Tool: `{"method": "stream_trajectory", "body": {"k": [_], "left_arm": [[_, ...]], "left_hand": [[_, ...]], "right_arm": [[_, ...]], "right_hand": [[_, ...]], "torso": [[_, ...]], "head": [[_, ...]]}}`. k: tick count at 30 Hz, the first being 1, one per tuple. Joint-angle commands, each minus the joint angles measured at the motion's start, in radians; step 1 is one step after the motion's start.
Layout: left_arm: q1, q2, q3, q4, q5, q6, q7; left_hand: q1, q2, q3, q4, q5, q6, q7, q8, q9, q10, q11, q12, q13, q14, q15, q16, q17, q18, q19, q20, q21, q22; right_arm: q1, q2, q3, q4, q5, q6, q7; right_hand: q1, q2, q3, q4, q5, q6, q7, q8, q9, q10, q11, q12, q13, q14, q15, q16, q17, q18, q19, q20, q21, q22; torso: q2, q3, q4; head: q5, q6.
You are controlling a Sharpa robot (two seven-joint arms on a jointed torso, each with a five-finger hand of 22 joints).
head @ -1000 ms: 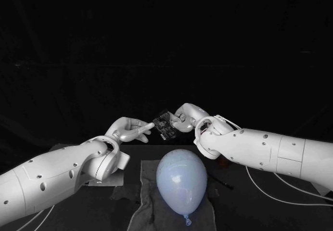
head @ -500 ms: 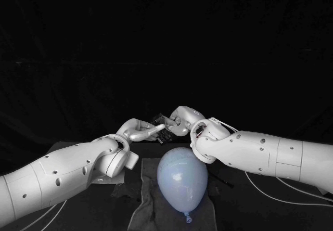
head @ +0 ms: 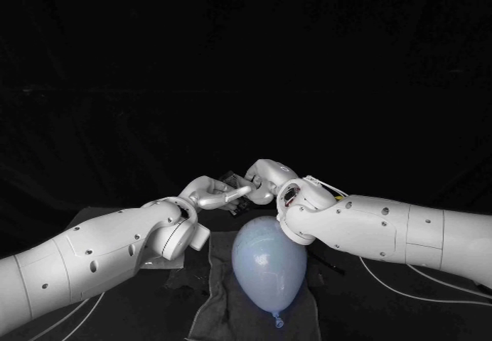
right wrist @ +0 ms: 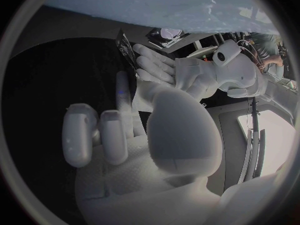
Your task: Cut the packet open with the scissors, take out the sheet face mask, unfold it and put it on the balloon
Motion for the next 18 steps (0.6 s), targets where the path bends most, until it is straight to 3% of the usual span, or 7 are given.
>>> {"method": "stream_trajectory", "body": {"k": [1,2,4,6,11,12,18], "left_arm": [[0.001,0.005,0.001,-0.001,0.006,0.002,-0.008],[0.001,0.006,0.001,-0.002,0.014,-0.006,-0.007],[0.001,0.005,0.001,-0.004,0.025,-0.013,-0.007],[0.001,0.005,0.001,-0.005,0.036,-0.019,-0.007],[0.001,0.003,0.001,-0.003,0.051,-0.025,-0.006],[0.001,0.002,0.001,-0.003,0.054,-0.025,-0.006],[0.001,0.002,0.001,-0.002,0.061,-0.023,-0.007]], "left_hand": [[0.015,0.005,0.0,-0.001,0.0,0.0,0.01,0.0,-0.002,-0.005,-0.001,-0.005,-0.001,-0.004,0.001,-0.008,-0.002,-0.01,-0.007,0.0,-0.005,-0.001],[0.016,0.011,0.003,-0.001,-0.001,0.0,0.01,-0.001,-0.002,-0.005,-0.001,-0.006,-0.001,-0.003,0.001,-0.008,-0.002,-0.01,-0.007,0.0,-0.005,-0.001],[0.022,0.08,0.047,-0.003,-0.003,0.005,0.01,0.0,-0.004,-0.003,-0.001,-0.006,-0.001,0.002,0.001,-0.011,-0.006,-0.01,-0.001,0.0,-0.007,-0.001],[0.028,0.127,0.071,-0.005,-0.004,0.01,0.009,0.002,-0.005,0.001,-0.002,-0.006,-0.001,0.006,0.0,-0.014,-0.009,-0.01,0.0,0.0,-0.009,-0.001],[0.041,0.201,0.09,-0.009,-0.005,0.022,0.003,0.005,-0.006,0.012,-0.007,-0.004,-0.001,0.014,-0.003,-0.018,-0.013,-0.009,0.01,0.0,-0.011,0.0],[0.053,0.23,0.097,-0.01,-0.005,0.028,0.0,0.008,-0.006,0.019,-0.01,-0.002,0.0,0.016,-0.005,-0.019,-0.014,-0.008,0.017,-0.001,-0.01,0.001],[0.169,0.295,0.133,-0.019,-0.005,0.043,-0.015,0.01,-0.012,0.04,-0.021,-0.005,0.0,0.028,-0.012,-0.026,-0.021,-0.003,0.038,-0.001,-0.01,0.002]], "right_arm": [[-0.001,-0.001,0.001,0.015,-0.02,0.011,0.009],[-0.001,-0.002,0.001,0.021,-0.02,0.012,0.011],[-0.002,-0.004,0.001,0.027,-0.019,0.012,0.014],[-0.003,-0.005,0.001,0.031,-0.018,0.013,0.015],[-0.003,-0.006,0.001,0.034,-0.017,0.013,0.018],[-0.003,-0.007,0.001,0.034,-0.016,0.012,0.019],[-0.004,-0.01,0.001,0.037,-0.009,0.01,0.023]], "right_hand": [[0.001,0.009,0.019,-0.012,0.004,0.005,-0.003,0.002,0.02,0.051,-0.027,0.003,0.0,0.051,-0.008,0.004,0.0,-0.016,0.014,-0.002,0.003,0.194],[-0.001,0.008,0.023,-0.013,0.006,0.005,-0.003,0.003,0.02,0.051,-0.027,0.003,0.001,0.051,-0.008,0.005,0.001,-0.016,0.015,-0.002,0.004,0.194],[-0.001,0.008,0.023,-0.013,0.006,0.005,-0.003,0.003,0.02,0.051,-0.027,0.003,0.001,0.051,-0.008,0.005,0.001,-0.016,0.015,-0.002,0.004,0.194],[-0.001,0.008,0.023,-0.013,0.006,0.005,-0.003,0.003,0.02,0.051,-0.027,0.003,0.001,0.051,-0.008,0.005,0.001,-0.016,0.015,-0.002,0.004,0.194],[-0.001,0.008,0.023,-0.013,0.006,0.005,-0.003,0.003,0.02,0.051,-0.027,0.003,0.001,0.051,-0.008,0.005,0.001,-0.016,0.015,-0.002,0.004,0.194],[-0.001,0.008,0.023,-0.013,0.006,0.005,-0.003,0.003,0.02,0.051,-0.027,0.003,0.001,0.051,-0.008,0.005,0.001,-0.016,0.015,-0.002,0.004,0.194],[-0.003,0.007,0.025,-0.014,0.007,0.005,-0.003,0.004,0.021,0.052,-0.027,0.003,0.001,0.051,-0.008,0.005,0.001,-0.016,0.015,-0.002,0.004,0.195]], "torso": [[0.0,0.0,-0.0004],[0.0,0.0,-0.0002],[-0.001,-0.0001,0.0],[-0.001,-0.0001,0.0],[-0.001,-0.0002,0.0006],[-0.001,-0.0004,0.0006],[-0.001,-0.0005,-0.0005]], "head": [[0.001,-0.003],[0.001,-0.002],[0.001,-0.002],[0.001,-0.003],[0.002,-0.005],[0.002,-0.005],[0.004,-0.008]]}}
